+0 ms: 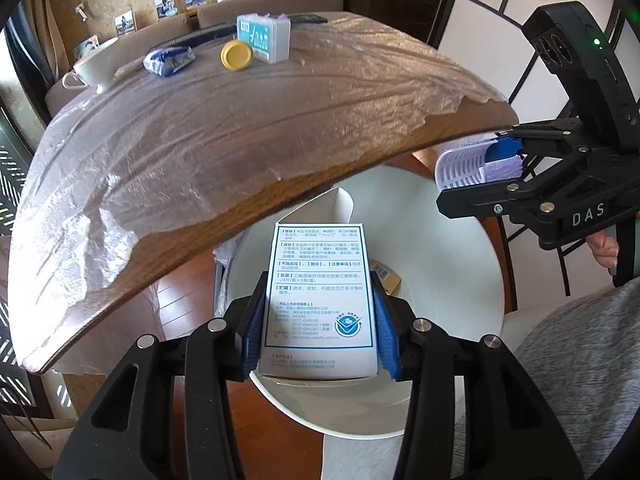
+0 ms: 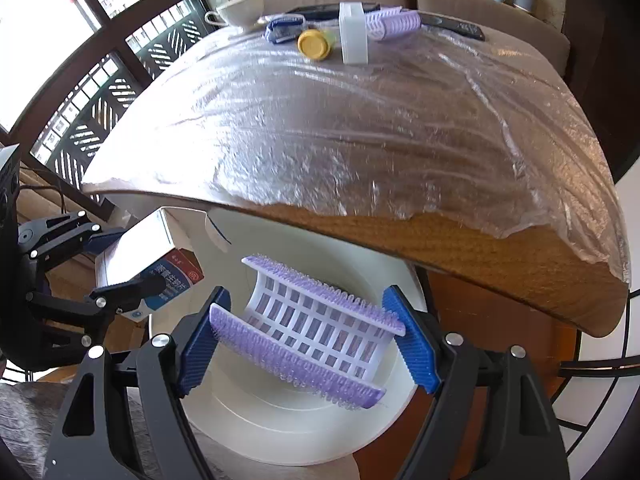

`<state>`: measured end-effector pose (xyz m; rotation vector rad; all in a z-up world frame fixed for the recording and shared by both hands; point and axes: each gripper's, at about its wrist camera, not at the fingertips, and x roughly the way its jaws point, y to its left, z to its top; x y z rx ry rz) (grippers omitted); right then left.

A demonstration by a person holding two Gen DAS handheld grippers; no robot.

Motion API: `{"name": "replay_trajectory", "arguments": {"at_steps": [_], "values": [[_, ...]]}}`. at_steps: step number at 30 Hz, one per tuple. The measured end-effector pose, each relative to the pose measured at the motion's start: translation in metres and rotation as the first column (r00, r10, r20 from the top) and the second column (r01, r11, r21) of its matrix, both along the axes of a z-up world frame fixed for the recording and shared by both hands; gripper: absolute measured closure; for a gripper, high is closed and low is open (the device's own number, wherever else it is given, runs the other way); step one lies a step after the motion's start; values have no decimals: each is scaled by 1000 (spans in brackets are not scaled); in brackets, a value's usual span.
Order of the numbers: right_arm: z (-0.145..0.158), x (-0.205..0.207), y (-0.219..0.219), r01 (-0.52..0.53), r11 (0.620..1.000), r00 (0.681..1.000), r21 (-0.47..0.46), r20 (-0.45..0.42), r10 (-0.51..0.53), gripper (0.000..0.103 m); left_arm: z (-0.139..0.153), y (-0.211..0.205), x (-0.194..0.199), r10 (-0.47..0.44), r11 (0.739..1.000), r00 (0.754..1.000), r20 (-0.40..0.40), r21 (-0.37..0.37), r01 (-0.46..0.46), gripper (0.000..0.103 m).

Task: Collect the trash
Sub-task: 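Open both tools to drop the medicine box and hair roller into the bin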

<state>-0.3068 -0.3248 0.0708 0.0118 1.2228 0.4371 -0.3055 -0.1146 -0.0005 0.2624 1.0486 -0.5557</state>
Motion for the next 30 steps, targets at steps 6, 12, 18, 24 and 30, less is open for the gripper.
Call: {"name": "replay_trajectory", "arguments": {"at_steps": [6,12,18,24,30], "values": [[-15,0,2,-42,999,999,-23,-27,42,25,-14,-4,3,-19,1000,1000,-20,22,20,55],[-28,0,9,-74,996,997,-43,-42,72,26,-24,-8,7,-36,999,999,-30,40,37,55],[-40,2,11,-86,995,995,-56,-52,83,25,-35,-11,10,-54,996,998,-46,70,57,55],[-49,6,12,-91,993,994,-71,-62,87,25,-46,-13,13,-67,993,996,-61,91,72,55],[-54,7,16,-85,992,995,-96,-64,79,23,-54,-23,14,-79,990,994,-71,110,86,41]]}}
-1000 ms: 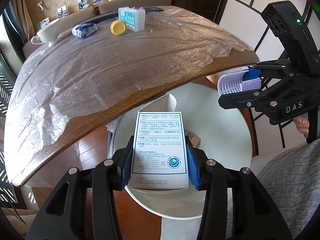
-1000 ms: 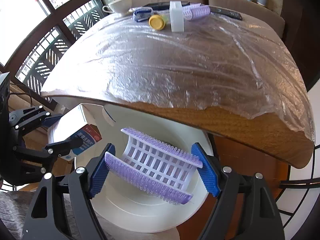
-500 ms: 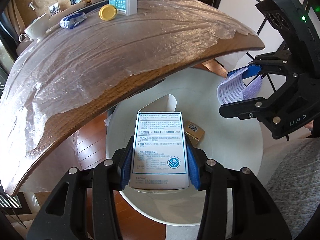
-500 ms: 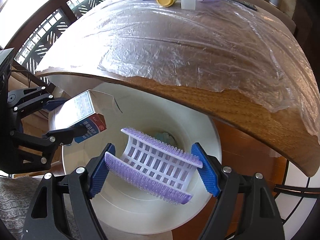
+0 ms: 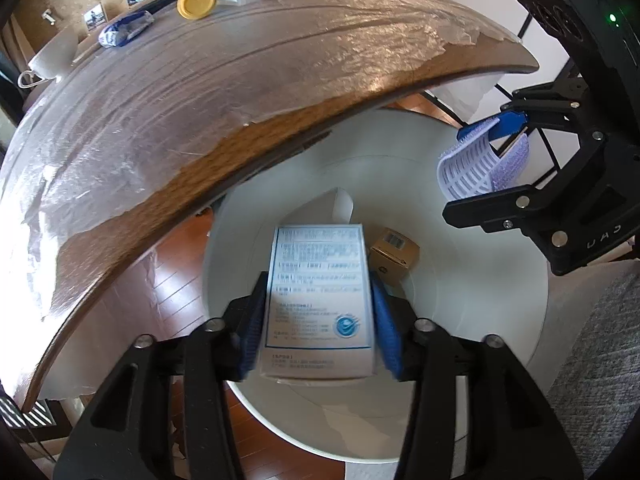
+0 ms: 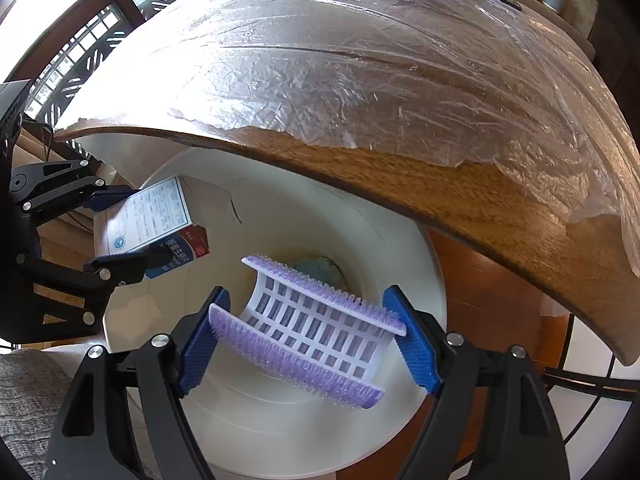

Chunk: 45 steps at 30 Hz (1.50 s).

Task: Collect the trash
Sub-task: 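Open both tools to drop the medicine box and hair roller into the bin, then move both tools back over the table toward the tissue pack and plastic case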

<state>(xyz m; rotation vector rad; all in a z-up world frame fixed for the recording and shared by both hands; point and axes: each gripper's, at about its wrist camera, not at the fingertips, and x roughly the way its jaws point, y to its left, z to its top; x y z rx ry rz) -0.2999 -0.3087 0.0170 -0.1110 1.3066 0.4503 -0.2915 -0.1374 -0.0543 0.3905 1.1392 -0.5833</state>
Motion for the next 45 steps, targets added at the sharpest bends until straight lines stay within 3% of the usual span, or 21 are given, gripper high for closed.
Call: {"name": "replay_trajectory", "arguments": {"at_steps": [1,2,10,13,15,17,19,22,25,28,34,37,45], "values": [[0,-1,0,6,1000,1000,-5,6,-6,15,0,-1,-1,6,1000,1000,11,8,-6,29],[0,-2,0,13,1000,1000,-8,14,-13,11,2,-1,0,8,1000,1000,24,10,-9,28],[30,-5,-14,31,999,997,10,75,-32,11,15,8,1,11,1000,1000,28,13,-11,27],[65,-5,-19,24,999,987,45,159,-31,11,40,13,-1,-9,1000,999,47,-14,10,27],[89,1,-27,46,997,970,59,236,-59,6,71,21,0,-5,997,997,82,-82,12,20],[108,12,-33,91,993,946,74,306,-109,4,99,34,10,51,988,987,150,-152,-28,3],[120,31,-37,135,985,918,107,361,-165,4,122,49,28,144,971,968,208,-217,-98,1],[119,60,-33,168,981,896,97,400,-193,4,138,70,75,304,929,926,222,-286,-236,1],[110,92,-20,171,983,886,67,427,-183,4,139,78,129,428,885,876,222,-301,-355,2],[99,122,-12,183,981,888,69,418,-195,4,132,67,181,457,880,854,249,-263,-395,1],[84,169,-2,216,971,891,101,387,-238,5,103,59,258,464,884,849,253,-202,-423,1],[77,183,0,226,970,889,92,387,-244,13,89,58,284,471,881,847,246,-183,-436,2],[55,204,-2,238,969,900,71,359,-248,27,63,55,315,458,888,864,212,-147,-435,2]]}}
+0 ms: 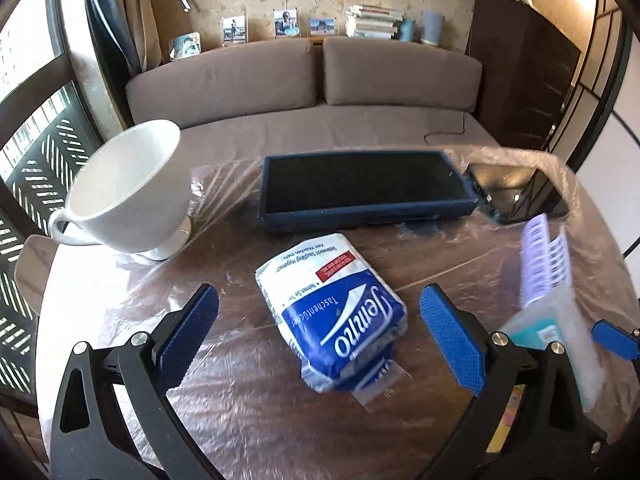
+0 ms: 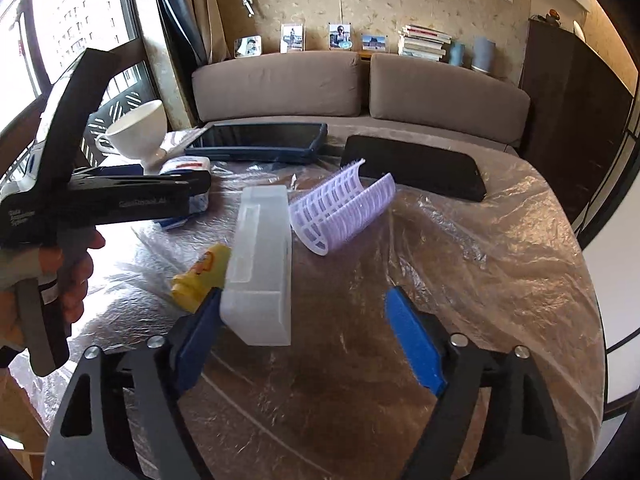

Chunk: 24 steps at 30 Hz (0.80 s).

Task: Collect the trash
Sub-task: 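Move both tools back over the table toward the tissue pack and plastic case, then close the left tool on the blue Tempo tissue pack while the right tool grasps the white plastic case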

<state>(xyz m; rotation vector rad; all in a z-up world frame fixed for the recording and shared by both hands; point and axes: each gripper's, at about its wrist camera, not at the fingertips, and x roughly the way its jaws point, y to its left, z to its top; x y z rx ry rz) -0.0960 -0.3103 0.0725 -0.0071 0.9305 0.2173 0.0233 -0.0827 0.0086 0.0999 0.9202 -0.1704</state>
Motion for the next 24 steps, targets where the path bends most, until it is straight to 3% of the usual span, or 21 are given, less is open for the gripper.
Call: {"name": "replay_trajectory", "arguments": {"at_steps": [6,9,10,15,19,24], "values": [[-6,13,7,-12,1000,1000,-9,-10,11,30,-7,-1,3,-22,999,999,-23,-27,22,2],[-7,20,10,-21,1000,1000,1,-14,21,34,-8,-5,4,-39,999,999,-20,-18,38,11],[-8,22,11,-25,1000,1000,6,-18,25,39,-8,-6,4,-47,999,999,-20,-17,47,17],[-13,29,16,-42,999,998,18,-40,43,50,-9,-6,1,-69,998,998,-2,-10,69,27],[-16,26,24,-80,997,996,4,-42,80,76,-7,-2,-3,-72,997,997,4,-29,72,37],[-14,22,24,-85,996,995,36,-51,87,77,-5,4,-7,-71,995,997,1,-77,71,43]]}}
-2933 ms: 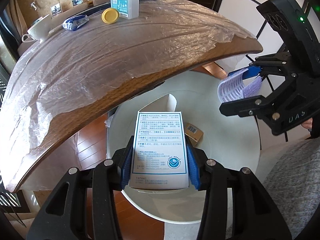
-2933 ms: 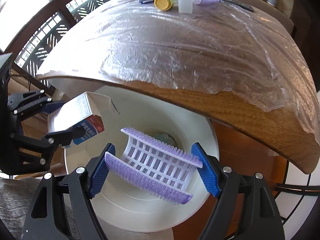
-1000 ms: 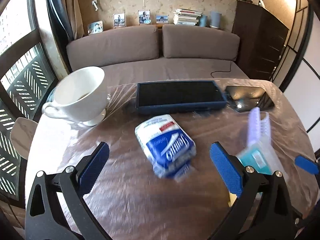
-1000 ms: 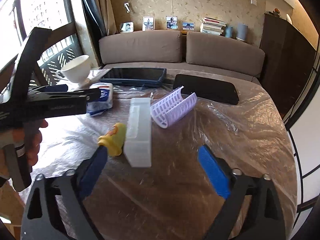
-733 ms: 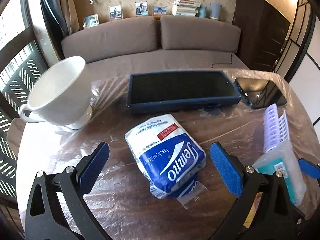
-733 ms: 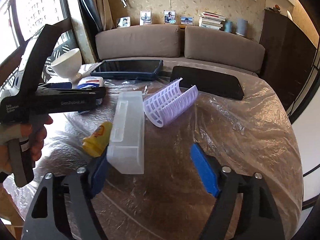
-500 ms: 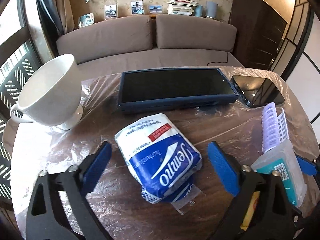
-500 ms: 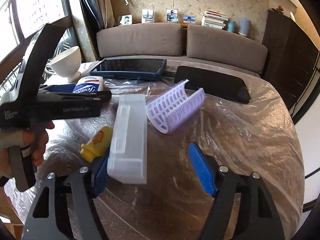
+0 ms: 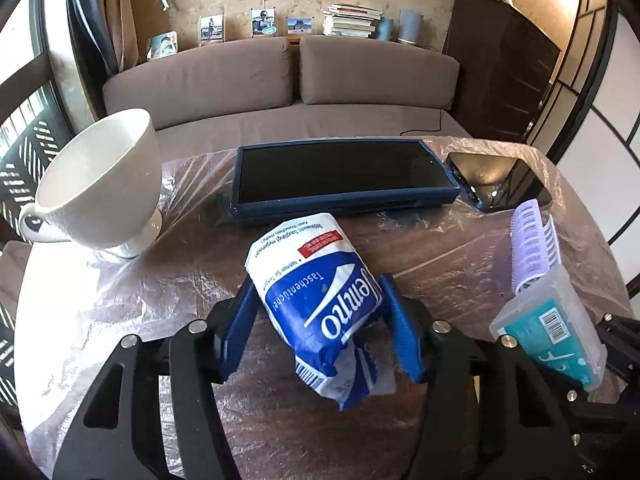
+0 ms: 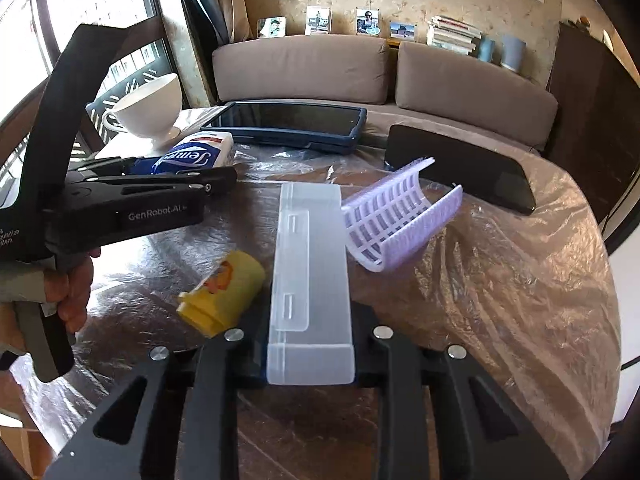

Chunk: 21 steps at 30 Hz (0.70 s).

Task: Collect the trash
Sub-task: 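Close the left tool on the blue Tempo tissue pack while the right tool grasps the white plastic case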

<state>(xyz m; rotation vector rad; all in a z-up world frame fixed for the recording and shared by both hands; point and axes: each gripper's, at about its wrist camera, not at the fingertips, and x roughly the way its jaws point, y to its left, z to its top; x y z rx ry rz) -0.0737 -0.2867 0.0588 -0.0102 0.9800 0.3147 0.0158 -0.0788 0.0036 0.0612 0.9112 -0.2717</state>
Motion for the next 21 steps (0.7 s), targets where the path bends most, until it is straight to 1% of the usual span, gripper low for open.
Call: {"name": "replay_trajectory", "arguments": {"at_steps": [2,8,21], "values": [[3,-3,-3,0,1000,1000,19,1,0,77,2,2,-2,3,1000,1000,2,-9,-3,45],[12,-11,-8,7,999,1000,47,6,-7,77,7,5,-12,-11,1000,1000,8,-14,12,45],[18,-25,-19,28,999,1000,45,-3,-28,77,18,11,-35,-19,1000,1000,20,-17,20,45]]}}
